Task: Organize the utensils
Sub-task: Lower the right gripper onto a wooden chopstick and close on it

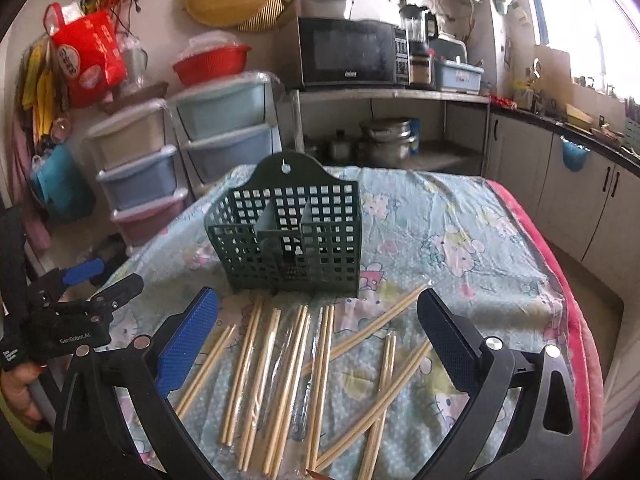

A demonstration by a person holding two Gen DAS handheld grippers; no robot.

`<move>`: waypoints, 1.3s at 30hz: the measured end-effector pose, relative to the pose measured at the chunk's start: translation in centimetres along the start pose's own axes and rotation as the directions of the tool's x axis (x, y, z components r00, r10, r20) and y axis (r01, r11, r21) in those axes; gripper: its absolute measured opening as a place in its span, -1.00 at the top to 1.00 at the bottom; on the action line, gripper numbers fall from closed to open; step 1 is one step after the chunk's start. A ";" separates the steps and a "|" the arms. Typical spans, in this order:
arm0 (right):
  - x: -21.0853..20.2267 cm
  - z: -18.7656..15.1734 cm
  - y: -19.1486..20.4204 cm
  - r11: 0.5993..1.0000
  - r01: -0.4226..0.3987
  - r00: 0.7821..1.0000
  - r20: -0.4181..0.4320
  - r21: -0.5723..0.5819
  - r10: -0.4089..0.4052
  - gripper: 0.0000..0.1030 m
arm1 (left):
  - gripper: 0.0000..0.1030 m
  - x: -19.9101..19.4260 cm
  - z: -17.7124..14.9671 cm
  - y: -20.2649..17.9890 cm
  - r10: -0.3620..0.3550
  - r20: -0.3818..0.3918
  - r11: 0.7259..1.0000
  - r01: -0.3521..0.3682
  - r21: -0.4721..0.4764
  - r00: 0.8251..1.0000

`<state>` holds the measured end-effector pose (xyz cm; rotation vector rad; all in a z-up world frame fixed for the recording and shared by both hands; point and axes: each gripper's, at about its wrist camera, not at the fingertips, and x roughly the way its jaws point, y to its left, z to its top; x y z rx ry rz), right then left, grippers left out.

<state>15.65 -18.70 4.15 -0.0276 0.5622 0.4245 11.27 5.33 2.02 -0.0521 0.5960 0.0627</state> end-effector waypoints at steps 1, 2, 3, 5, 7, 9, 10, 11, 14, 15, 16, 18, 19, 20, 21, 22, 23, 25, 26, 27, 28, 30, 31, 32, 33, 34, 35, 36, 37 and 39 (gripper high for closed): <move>0.4 0.1 -0.2 1.000 0.005 1.000 -0.009 -0.002 -0.005 -0.88 | -0.80 0.4 0.2 -0.2 0.001 -0.011 1.000 -0.001 0.015 1.000; 1.0 0.3 -0.2 1.000 0.015 1.000 -0.023 -0.006 -0.016 -0.88 | -0.80 0.8 0.3 -0.3 0.000 -0.018 1.000 0.000 0.025 1.000; 1.5 0.4 -0.3 1.000 0.022 0.999 -0.037 -0.011 -0.023 -0.87 | -0.80 1.3 0.4 -0.5 -0.018 -0.031 0.999 0.019 0.036 0.999; 2.6 0.5 -0.4 0.999 0.028 0.998 -0.060 -0.019 -0.029 -0.79 | -0.80 2.4 0.6 -0.6 -0.049 -0.066 0.998 0.052 0.037 0.997; 4.0 0.6 -0.5 0.998 0.045 0.993 -0.106 -0.037 -0.049 -0.58 | -0.80 3.8 0.6 -0.4 -0.097 -0.123 0.995 0.100 0.017 0.988; 5.1 0.6 -0.7 0.998 0.042 0.989 -0.142 -0.039 -0.047 -0.47 | -0.79 5.0 0.4 -0.2 -0.120 -0.159 0.993 0.121 -0.007 0.980; 5.7 0.5 -0.8 0.998 0.040 0.986 -0.159 -0.041 -0.046 -0.40 | -0.71 5.4 0.3 -0.3 -0.131 -0.170 0.991 0.132 -0.006 0.977; 6.3 0.5 -0.9 0.998 0.039 0.983 -0.179 -0.047 -0.047 -0.28 | -0.64 5.7 0.2 -0.3 -0.138 -0.183 0.990 0.139 -0.004 0.973; 7.8 0.1 -0.9 0.997 0.030 0.974 -0.221 -0.070 -0.045 -0.04 | -0.25 7.0 -0.2 -0.3 -0.171 -0.246 0.985 0.172 -0.017 0.954; 8.3 0.0 -0.8 0.997 0.029 0.970 -0.237 -0.077 -0.047 0.01 | -0.19 7.4 -0.4 -0.1 -0.192 -0.263 0.981 0.191 -0.030 0.945; 8.6 0.0 -0.8 0.996 0.026 0.968 -0.247 -0.081 -0.045 0.07 | -0.11 7.6 -0.5 0.0 -0.209 -0.271 0.978 0.206 -0.040 0.940; 9.3 0.0 -0.6 0.996 0.014 0.962 -0.269 -0.086 -0.036 0.16 | 0.04 7.9 -0.7 0.1 -0.224 -0.286 0.974 0.219 -0.050 0.932; 9.8 -0.1 -0.7 0.996 0.008 0.958 -0.284 -0.086 -0.033 0.22 | 0.12 8.1 -0.9 0.1 -0.230 -0.296 0.973 0.224 -0.055 0.927; 10.2 -0.2 -0.7 0.996 0.006 0.956 -0.291 -0.086 -0.031 0.25 | 0.16 8.3 -1.0 0.1 -0.238 -0.307 0.971 0.230 -0.063 0.922; 10.5 -0.2 -0.7 0.996 0.003 0.954 -0.299 -0.084 -0.028 0.26 | 0.23 8.6 -1.1 0.1 -0.244 -0.319 0.970 0.234 -0.070 0.916; 10.8 -0.2 -0.7 0.997 -0.001 0.952 -0.306 -0.083 -0.025 0.26 | 0.29 8.8 -1.2 0.2 -0.248 -0.330 0.969 0.237 -0.075 0.911; 11.2 -0.3 -0.8 0.997 -0.001 0.949 -0.315 -0.082 -0.025 0.30 | 0.33 9.1 -1.2 0.2 -0.250 -0.336 0.968 0.238 -0.077 0.908; 11.9 -0.4 -0.8 0.997 -0.005 0.944 -0.329 -0.083 -0.023 0.32 | 0.41 9.8 -1.4 0.2 -0.261 -0.358 0.965 0.244 -0.091 0.896; 12.1 -0.4 -0.8 0.996 -0.004 0.942 -0.335 -0.085 -0.024 0.32 | 0.49 10.1 -1.5 0.2 -0.265 -0.369 0.964 0.245 -0.101 0.891; 12.4 -0.5 -0.9 0.996 -0.003 0.939 -0.342 -0.084 -0.026 0.32 | 0.50 10.4 -1.5 0.2 -0.269 -0.380 0.963 0.246 -0.108 0.885; 12.8 -0.5 -1.0 0.997 -0.006 0.936 -0.352 -0.079 -0.022 0.32 | 0.50 10.7 -1.6 0.2 -0.270 -0.390 0.963 0.246 -0.111 0.880; 13.2 -0.7 -1.1 0.997 -0.007 0.931 -0.364 -0.079 -0.022 0.32 | 0.50 11.4 -1.7 0.2 -0.261 -0.409 0.965 0.236 -0.111 0.875; 13.6 -0.8 -1.2 0.997 -0.008 0.928 -0.372 -0.080 -0.023 0.32 | 0.50 11.7 -1.8 0.3 -0.258 -0.416 0.966 0.230 -0.116 0.872; 13.8 -0.9 -1.3 0.997 -0.009 0.926 -0.377 -0.078 -0.021 0.32 | 0.50 11.9 -1.9 0.5 -0.257 -0.419 0.966 0.226 -0.122 0.871; 14.1 -1.0 -1.4 0.997 -0.010 0.924 -0.381 -0.075 -0.019 0.33 | 0.50 12.1 -1.9 0.7 -0.262 -0.423 0.965 0.226 -0.135 0.868; 14.5 -1.1 -1.5 0.997 -0.012 0.920 -0.391 -0.073 -0.018 0.33 | 0.50 12.2 -1.8 0.7 -0.263 -0.423 0.964 0.226 -0.137 0.867; 14.8 -1.1 -1.5 0.997 -0.011 0.918 -0.396 -0.073 -0.019 0.32 | 0.50 12.3 -1.7 0.7 -0.262 -0.424 0.965 0.225 -0.136 0.867; 15.1 -1.2 -1.5 0.997 -0.013 0.915 -0.402 -0.073 -0.017 0.32 | 0.50 12.4 -1.7 0.6 -0.261 -0.427 0.965 0.224 -0.135 0.866; 15.4 -1.2 -1.5 0.997 -0.016 0.912 -0.409 -0.070 -0.014 0.33 | 0.50 12.5 -1.6 0.6 -0.263 -0.429 0.965 0.226 -0.137 0.864; 16.1 -1.2 -1.6 0.998 -0.020 0.907 -0.421 -0.066 -0.009 0.33 | 0.50 12.8 -1.4 0.4 -0.260 -0.433 0.965 0.223 -0.134 0.863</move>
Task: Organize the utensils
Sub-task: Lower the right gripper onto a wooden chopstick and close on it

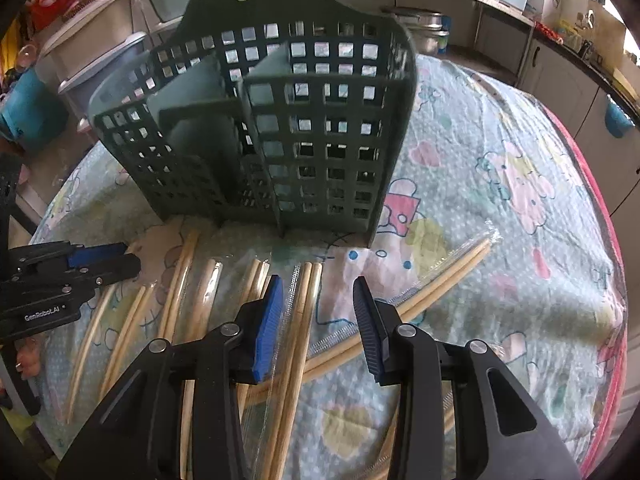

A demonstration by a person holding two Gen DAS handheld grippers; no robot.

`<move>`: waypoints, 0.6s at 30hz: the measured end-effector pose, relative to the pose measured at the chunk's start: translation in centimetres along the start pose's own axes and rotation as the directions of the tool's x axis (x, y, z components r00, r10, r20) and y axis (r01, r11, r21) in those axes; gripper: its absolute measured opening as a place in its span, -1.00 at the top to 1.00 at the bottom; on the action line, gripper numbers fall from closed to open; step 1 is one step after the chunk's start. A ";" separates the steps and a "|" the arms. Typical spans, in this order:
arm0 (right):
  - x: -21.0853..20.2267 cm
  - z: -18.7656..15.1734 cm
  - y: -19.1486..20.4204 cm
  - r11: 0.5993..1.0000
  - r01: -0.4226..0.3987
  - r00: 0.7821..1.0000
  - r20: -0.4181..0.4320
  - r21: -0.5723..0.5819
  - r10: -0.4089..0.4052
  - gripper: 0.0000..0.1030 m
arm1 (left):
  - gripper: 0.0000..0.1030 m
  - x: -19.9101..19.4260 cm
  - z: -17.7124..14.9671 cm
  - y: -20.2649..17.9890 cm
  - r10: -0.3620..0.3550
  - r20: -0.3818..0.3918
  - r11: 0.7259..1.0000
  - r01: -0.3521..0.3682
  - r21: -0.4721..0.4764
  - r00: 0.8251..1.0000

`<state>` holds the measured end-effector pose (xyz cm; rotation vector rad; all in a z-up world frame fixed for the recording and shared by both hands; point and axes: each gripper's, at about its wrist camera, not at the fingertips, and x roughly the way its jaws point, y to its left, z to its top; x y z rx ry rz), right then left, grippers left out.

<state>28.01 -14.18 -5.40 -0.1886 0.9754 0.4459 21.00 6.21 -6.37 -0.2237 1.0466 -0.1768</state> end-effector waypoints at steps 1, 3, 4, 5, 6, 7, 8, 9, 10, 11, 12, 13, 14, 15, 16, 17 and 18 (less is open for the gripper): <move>0.2 0.0 0.1 1.000 0.001 1.000 -0.004 0.002 -0.001 0.33 | 0.50 0.1 0.1 0.0 0.001 -0.001 1.000 -0.001 0.001 1.000; 0.8 0.2 0.1 1.000 -0.005 1.000 -0.015 0.008 0.005 0.33 | 0.50 0.4 0.6 0.2 0.004 -0.002 1.000 -0.004 0.006 1.000; 1.0 0.2 0.2 1.000 -0.007 1.000 -0.018 0.010 0.008 0.32 | 0.50 0.4 0.7 0.1 0.005 -0.002 1.000 -0.005 0.009 1.000; 1.3 0.2 0.2 1.000 -0.010 1.000 -0.022 0.014 0.011 0.32 | 0.50 0.6 0.9 0.2 0.005 0.000 1.000 -0.005 0.012 1.000; 1.6 0.2 0.2 1.000 -0.011 1.000 -0.024 0.018 0.012 0.32 | 0.51 0.6 0.9 0.2 0.008 0.004 1.000 -0.008 0.015 1.000; 1.9 0.2 0.2 1.000 -0.009 1.000 -0.028 0.021 0.010 0.33 | 0.56 0.7 1.0 0.2 0.007 0.009 1.000 -0.007 0.018 1.000; 2.0 0.2 0.1 1.000 -0.009 0.999 -0.030 0.025 0.010 0.36 | 0.66 0.8 1.1 0.2 0.013 0.013 1.000 -0.013 0.017 1.000; 2.1 0.2 0.1 0.999 -0.008 1.000 -0.030 0.033 0.009 0.38 | 0.69 0.8 1.1 0.3 0.020 0.017 1.000 -0.021 0.016 1.000; 2.2 0.2 -0.1 0.999 -0.006 1.000 -0.029 0.039 0.007 0.44 | 0.73 0.8 1.2 0.4 0.020 0.017 1.000 -0.020 0.014 1.000; 2.2 0.2 0.0 0.999 -0.002 1.000 -0.028 0.040 0.003 0.53 | 0.75 0.8 1.3 0.5 0.021 0.017 1.000 -0.021 0.012 1.000; 2.1 0.2 -0.1 0.999 0.001 1.000 -0.026 0.043 0.000 0.58 | 0.80 0.7 1.3 0.7 0.023 0.017 1.000 -0.023 0.010 1.000; 2.1 0.0 -0.4 0.999 0.000 1.000 -0.024 0.049 0.001 0.67 | 0.84 0.7 1.4 0.8 0.025 0.018 1.000 -0.025 0.010 1.000; 1.9 0.0 -0.7 0.998 -0.009 1.000 -0.021 0.060 0.010 0.75 | 0.85 0.7 1.4 0.9 0.023 0.018 1.000 -0.023 0.008 1.000; 1.9 0.0 -1.0 0.997 -0.019 1.000 -0.020 0.071 0.020 0.76 | 0.86 0.6 1.5 1.0 0.017 0.017 1.000 -0.017 0.002 1.000; 1.6 0.1 -1.4 0.996 -0.036 0.999 -0.016 0.087 0.038 0.80 | 0.87 0.4 1.6 1.1 0.013 0.018 1.000 -0.013 -0.003 1.000; 1.3 0.0 -1.6 0.994 -0.050 0.999 -0.010 0.097 0.051 0.82 | 0.91 0.2 1.6 1.2 0.008 0.021 1.000 -0.008 -0.006 1.000; 0.9 -0.1 -1.6 0.993 -0.056 0.998 -0.003 0.102 0.057 0.83 | 0.92 -0.2 1.7 1.2 -0.002 0.030 1.000 0.003 -0.007 1.000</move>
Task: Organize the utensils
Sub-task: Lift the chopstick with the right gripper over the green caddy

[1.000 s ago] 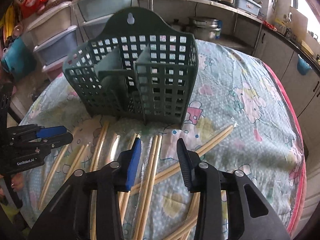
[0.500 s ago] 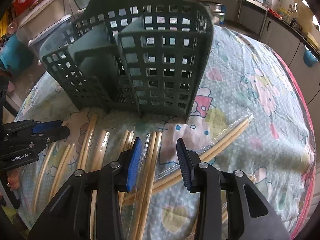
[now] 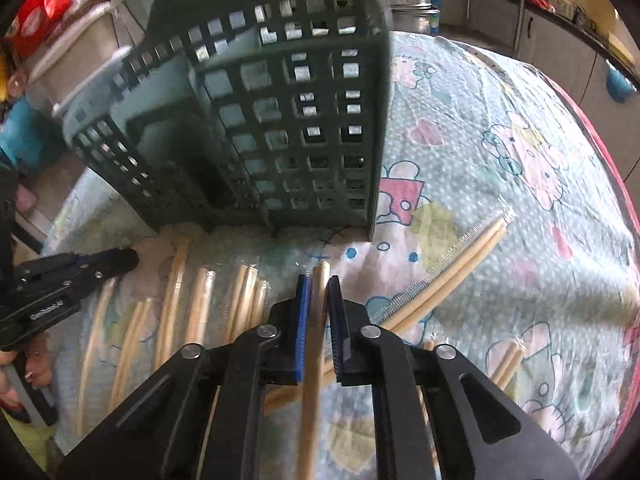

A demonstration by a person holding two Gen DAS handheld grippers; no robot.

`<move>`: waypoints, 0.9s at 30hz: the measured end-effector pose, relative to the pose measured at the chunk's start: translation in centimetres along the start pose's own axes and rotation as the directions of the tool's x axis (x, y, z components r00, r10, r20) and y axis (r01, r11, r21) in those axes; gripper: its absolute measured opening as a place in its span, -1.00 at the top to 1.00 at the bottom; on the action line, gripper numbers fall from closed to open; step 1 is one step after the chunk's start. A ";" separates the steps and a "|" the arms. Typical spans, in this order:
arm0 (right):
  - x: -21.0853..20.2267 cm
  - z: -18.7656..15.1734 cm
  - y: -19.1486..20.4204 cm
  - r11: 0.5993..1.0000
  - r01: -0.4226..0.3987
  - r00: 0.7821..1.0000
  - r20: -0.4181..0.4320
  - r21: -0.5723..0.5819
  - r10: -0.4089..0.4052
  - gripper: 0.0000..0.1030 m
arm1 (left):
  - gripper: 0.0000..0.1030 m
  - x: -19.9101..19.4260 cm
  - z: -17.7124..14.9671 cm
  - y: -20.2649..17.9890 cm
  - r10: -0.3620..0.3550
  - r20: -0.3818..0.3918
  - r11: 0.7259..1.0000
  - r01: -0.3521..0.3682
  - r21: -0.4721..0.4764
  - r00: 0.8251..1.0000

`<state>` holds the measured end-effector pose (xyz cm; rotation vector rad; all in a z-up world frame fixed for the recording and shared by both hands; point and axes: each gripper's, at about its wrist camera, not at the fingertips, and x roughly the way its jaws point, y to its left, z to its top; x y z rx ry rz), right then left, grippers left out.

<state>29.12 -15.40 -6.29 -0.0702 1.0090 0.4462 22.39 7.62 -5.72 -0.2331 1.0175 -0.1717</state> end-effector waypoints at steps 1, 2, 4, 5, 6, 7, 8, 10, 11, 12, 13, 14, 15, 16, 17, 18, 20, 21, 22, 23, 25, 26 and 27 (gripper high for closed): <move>-0.5 -0.1 -0.1 1.000 -0.007 1.000 0.011 0.003 0.007 0.83 | 0.92 -0.4 0.1 -0.1 -0.009 0.011 1.000 0.008 0.002 1.000; -1.1 -0.1 -0.2 1.000 -0.014 0.999 0.030 0.005 0.013 0.84 | 0.93 -0.9 0.1 -0.1 -0.012 0.022 1.000 0.012 0.006 1.000; -2.3 -0.2 -0.3 1.000 -0.027 0.998 0.057 0.009 0.027 0.84 | 0.93 -2.1 0.4 -0.6 -0.019 0.054 1.000 0.018 0.022 0.998; -3.0 -0.3 -0.4 0.999 -0.042 0.997 0.072 0.014 0.041 0.85 | 0.94 -2.7 0.5 -0.8 -0.023 0.070 0.999 0.021 0.030 0.997; -3.5 -0.3 -0.4 0.998 -0.055 0.995 0.086 0.016 0.053 0.85 | 0.94 -3.4 0.7 -1.2 -0.032 0.087 0.999 0.028 0.041 0.996; -4.2 -0.3 -0.6 0.998 -0.068 0.993 0.100 0.014 0.066 0.85 | 0.94 -4.2 0.9 -1.6 -0.041 0.105 0.998 0.036 0.053 0.994; -5.0 -0.4 -0.6 0.997 -0.081 0.990 0.119 0.009 0.079 0.85 | 0.94 -4.9 1.1 -1.9 -0.049 0.124 0.997 0.042 0.064 0.991; -6.7 -0.3 -0.3 0.995 -0.097 0.983 0.158 -0.005 0.097 0.85 | 0.95 -6.2 1.5 -2.5 -0.062 0.152 0.995 0.051 0.081 0.986; -7.3 -0.4 -0.2 0.995 -0.102 0.980 0.173 -0.011 0.102 0.85 | 0.95 -6.8 1.7 -3.0 -0.070 0.165 0.995 0.056 0.088 0.984; -8.2 -0.5 0.0 0.994 -0.107 0.976 0.191 -0.020 0.109 0.85 | 0.95 -7.6 2.0 -3.4 -0.079 0.182 0.993 0.061 0.102 0.980; -9.1 -0.6 0.3 0.994 -0.109 0.972 0.208 -0.029 0.112 0.85 | 0.95 -8.1 1.9 -3.9 -0.081 0.196 0.992 0.060 0.114 0.977; -10.1 -0.7 0.4 0.993 -0.109 0.966 0.230 -0.039 0.115 0.85 | 0.95 -8.7 2.1 -4.6 -0.083 0.211 0.990 0.058 0.126 0.974; -11.0 -1.0 1.0 0.993 -0.109 0.962 0.248 -0.046 0.118 0.85 | 0.95 -9.5 2.3 -5.1 -0.090 0.228 0.988 0.059 0.141 0.969; -11.7 -1.1 1.2 0.992 -0.113 0.956 0.266 -0.053 0.123 0.85 | 0.95 -10.1 2.5 -5.6 -0.098 0.242 0.986 0.062 0.152 0.965; -12.5 -0.9 1.7 0.992 -0.116 0.950 0.284 -0.057 0.128 0.86 | 0.95 -10.3 2.6 -6.2 -0.104 0.252 0.985 0.064 0.161 0.962; -13.0 -1.0 1.9 0.991 -0.117 0.945 0.300 -0.061 0.130 0.86 | 0.95 -10.8 3.0 -6.9 -0.112 0.269 0.983 0.067 0.173 0.956; -14.6 -0.9 1.8 0.990 -0.121 0.931 0.339 -0.067 0.136 0.86 | 0.95 -11.7 3.6 -7.7 -0.124 0.297 0.980 0.070 0.186 0.947; -15.2 -0.7 1.8 0.990 -0.120 0.924 0.357 -0.068 0.137 0.86 | 0.95 -12.3 4.0 -8.1 -0.134 0.313 0.978 0.075 0.194 0.940; -16.0 -0.9 1.8 0.990 -0.120 0.917 0.375 -0.068 0.137 0.86 | 0.95 -12.9 4.5 -8.7 -0.141 0.329 0.976 0.076 0.204 0.934; -16.7 -0.8 1.8 0.990 -0.122 0.908 0.396 -0.068 0.139 0.86 | 0.95 -13.1 4.7 -9.0 -0.144 0.338 0.975 0.076 0.208 0.930; -18.0 -0.6 1.6 0.990 -0.122 0.892 0.429 -0.068 0.140 0.86 | 0.95 -14.2 5.6 -9.9 -0.157 0.370 0.971 0.075 0.225 0.916; -18.5 -0.3 2.1 0.990 -0.119 0.886 0.442 -0.069 0.137 0.87 | 0.95 -14.6 5.9 -10.2 -0.160 0.381 0.970 0.074 0.230 0.911; -19.0 -0.2 2.0 0.991 -0.114 0.879 0.459 -0.070 0.133 0.87 | 0.95 -15.2 6.2 -10.6 -0.166 0.397 0.969 0.074 0.238 0.903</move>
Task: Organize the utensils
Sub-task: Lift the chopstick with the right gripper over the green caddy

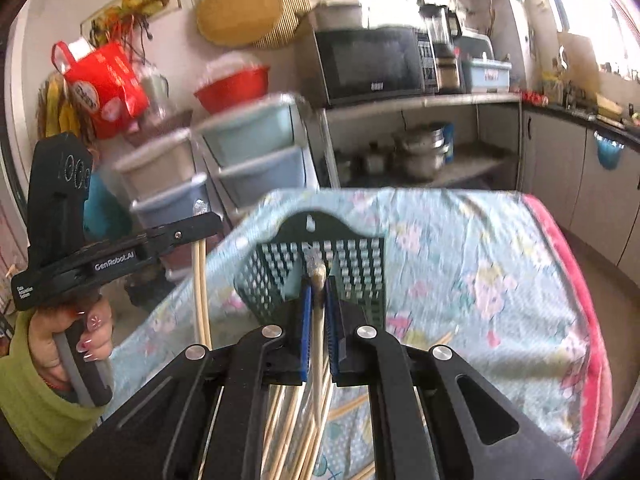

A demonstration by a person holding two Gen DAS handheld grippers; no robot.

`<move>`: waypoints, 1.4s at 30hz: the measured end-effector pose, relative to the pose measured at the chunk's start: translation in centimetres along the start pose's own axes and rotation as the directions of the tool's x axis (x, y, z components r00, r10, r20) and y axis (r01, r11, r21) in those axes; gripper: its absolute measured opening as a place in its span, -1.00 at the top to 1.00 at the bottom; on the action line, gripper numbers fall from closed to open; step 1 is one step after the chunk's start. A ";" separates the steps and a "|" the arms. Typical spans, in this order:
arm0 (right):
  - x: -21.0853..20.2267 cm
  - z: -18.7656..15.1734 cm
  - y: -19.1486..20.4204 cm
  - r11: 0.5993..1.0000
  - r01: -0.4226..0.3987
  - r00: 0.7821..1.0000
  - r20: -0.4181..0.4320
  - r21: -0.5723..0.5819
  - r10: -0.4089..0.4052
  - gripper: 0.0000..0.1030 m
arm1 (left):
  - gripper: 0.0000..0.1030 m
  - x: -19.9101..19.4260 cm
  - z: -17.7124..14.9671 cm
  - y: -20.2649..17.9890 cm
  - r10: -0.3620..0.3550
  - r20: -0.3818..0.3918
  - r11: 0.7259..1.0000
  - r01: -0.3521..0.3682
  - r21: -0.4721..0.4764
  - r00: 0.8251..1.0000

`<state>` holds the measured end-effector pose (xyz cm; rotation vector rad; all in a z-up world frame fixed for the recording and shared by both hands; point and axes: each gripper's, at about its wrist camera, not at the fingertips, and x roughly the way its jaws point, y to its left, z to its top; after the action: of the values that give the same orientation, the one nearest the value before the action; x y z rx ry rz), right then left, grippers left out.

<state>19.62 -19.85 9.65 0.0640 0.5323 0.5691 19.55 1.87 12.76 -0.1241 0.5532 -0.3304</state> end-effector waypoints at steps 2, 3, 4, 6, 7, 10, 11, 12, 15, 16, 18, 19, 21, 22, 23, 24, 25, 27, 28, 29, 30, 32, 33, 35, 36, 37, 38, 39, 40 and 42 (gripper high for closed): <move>-1.0 0.9 -0.1 1.000 0.008 0.999 0.037 -0.004 -0.008 0.87 | 0.95 -0.4 1.1 -0.4 -0.006 0.029 1.000 0.005 0.009 1.000; -1.2 1.3 -0.1 1.000 0.010 0.999 0.051 -0.005 -0.010 0.87 | 0.95 -0.7 1.8 -0.7 -0.009 0.047 1.000 0.008 0.013 0.999; -1.6 1.9 -0.2 1.000 0.008 0.998 0.069 -0.007 -0.008 0.87 | 0.95 -1.1 2.4 -1.0 -0.011 0.066 1.000 0.010 0.018 0.998; -2.2 2.7 -0.1 1.000 0.013 0.995 0.098 -0.011 -0.012 0.87 | 0.95 -1.7 4.0 -1.6 -0.004 0.118 1.000 0.001 0.031 0.993; -2.6 3.3 -0.2 1.000 0.015 0.993 0.119 -0.011 -0.014 0.87 | 0.95 -2.0 4.7 -1.8 0.000 0.139 0.999 -0.005 0.034 0.990; -3.4 4.8 -0.4 1.000 0.012 0.986 0.166 -0.002 -0.012 0.87 | 0.95 -2.8 6.8 -2.3 0.024 0.215 0.999 -0.031 0.032 0.976; -3.5 5.2 -0.5 1.000 0.013 0.984 0.179 0.000 -0.013 0.87 | 0.95 -2.9 7.2 -2.3 0.029 0.230 0.999 -0.037 0.029 0.973; -3.7 5.7 -0.5 1.000 0.013 0.981 0.194 0.001 -0.013 0.87 | 0.95 -3.0 7.8 -2.3 0.044 0.257 0.998 -0.051 0.023 0.965; -4.1 7.1 -0.5 1.000 0.021 0.972 0.233 -0.001 -0.021 0.87 | 0.95 -3.0 8.8 -2.2 0.089 0.321 0.995 -0.097 0.007 0.943; -4.2 7.6 -0.5 1.000 0.024 0.969 0.247 -0.003 -0.022 0.87 | 0.95 -3.0 8.9 -2.1 0.108 0.340 0.993 -0.115 0.002 0.934; -4.2 8.3 -0.5 1.000 0.030 0.963 0.269 -0.002 -0.028 0.87 | 0.95 -2.8 8.9 -1.8 0.134 0.370 0.990 -0.138 -0.016 0.919; -4.1 8.7 -0.5 0.999 0.033 0.960 0.279 -0.002 -0.031 0.87 | 0.95 -2.6 9.0 -1.6 0.141 0.373 0.989 -0.143 -0.025 0.917; -4.1 9.3 -0.6 0.999 0.032 0.956 0.292 0.004 -0.032 0.87 | 0.95 -2.1 8.9 -1.1 0.162 0.375 0.986 -0.158 -0.042 0.912; -4.0 9.6 -0.6 0.999 0.032 0.954 0.297 0.005 -0.032 0.87 | 0.95 -1.8 8.8 -0.8 0.172 0.378 0.985 -0.168 -0.044 0.910; -3.7 10.0 -0.6 0.999 0.035 0.953 0.302 0.002 -0.034 0.87 | 0.95 -1.6 8.8 -0.6 0.179 0.378 0.983 -0.175 -0.046 0.908; -3.5 10.4 -0.6 0.999 0.041 0.951 0.307 0.003 -0.040 0.87 | 0.95 -1.2 8.7 -0.3 0.192 0.379 0.981 -0.187 -0.051 0.905; -3.1 10.7 -0.8 0.999 0.047 0.950 0.310 0.004 -0.046 0.87 | 0.95 -0.8 8.7 0.1 0.200 0.376 0.980 -0.194 -0.055 0.905; -2.4 11.3 -0.8 0.999 0.048 0.951 0.305 0.005 -0.047 0.87 | 0.95 -0.1 8.7 0.7 0.213 0.370 0.977 -0.203 -0.066 0.904; -1.8 11.5 -1.0 0.999 0.051 0.953 0.300 0.009 -0.051 0.87 | 0.95 0.2 8.7 1.0 0.217 0.368 0.976 -0.206 -0.071 0.904; -1.4 11.7 -1.0 0.998 0.056 0.954 0.294 0.010 -0.056 0.87 | 0.95 0.6 8.7 1.2 0.222 0.367 0.975 -0.209 -0.076 0.903; -0.9 11.8 -1.1 0.998 0.060 0.956 0.288 0.013 -0.061 0.87 | 0.95 1.1 8.5 1.6 0.228 0.365 0.974 -0.213 -0.080 0.903; 0.3 11.8 -1.4 0.997 0.069 0.960 0.272 0.014 -0.071 0.87 | 0.95 2.0 8.2 2.1 0.241 0.358 0.971 -0.228 -0.079 0.902; 0.8 11.8 -1.5 0.997 0.072 0.962 0.264 0.014 -0.073 0.87 | 0.95 2.5 8.0 2.3 0.245 0.353 0.969 -0.232 -0.078 0.903; 2.1 11.7 -1.8 0.997 0.078 0.967 0.243 0.016 -0.079 0.87 | 0.95 3.1 7.8 2.8 0.249 0.345 0.968 -0.237 -0.076 0.905; 2.7 11.5 -2.0 0.997 0.080 0.969 0.234 0.019 -0.082 0.87 | 0.95 3.6 7.5 2.9 0.253 0.340 0.967 -0.243 -0.074 0.906; 3.3 11.4 -2.2 0.996 0.083 0.971 0.224 0.023 -0.086 0.87 | 0.95 4.0 7.2 3.1 0.254 0.335 0.967 -0.244 -0.073 0.907; 3.8 11.3 -2.4 0.996 0.085 0.972 0.217 0.027 -0.088 0.87 | 0.95 4.3 7.0 3.4 0.255 0.330 0.967 -0.244 -0.076 0.909; 4.2 11.1 -2.6 0.996 0.084 0.974 0.210 0.033 -0.089 0.87 | 0.95 4.7 6.7 3.6 0.256 0.323 0.967 -0.244 -0.079 0.911; 4.8 10.8 -2.9 0.996 0.083 0.975 0.202 0.040 -0.089 0.86 | 0.95 5.0 6.4 3.8 0.255 0.319 0.967 -0.242 -0.080 0.913; 5.5 10.5 -3.2 0.995 0.082 0.978 0.189 0.047 -0.090 0.86 | 0.95 5.5 5.8 4.0 0.253 0.311 0.967 -0.240 -0.081 0.916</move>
<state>30.33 -18.70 15.53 0.1306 0.3574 0.4623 28.13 3.87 14.10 -0.1424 0.2485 -0.0485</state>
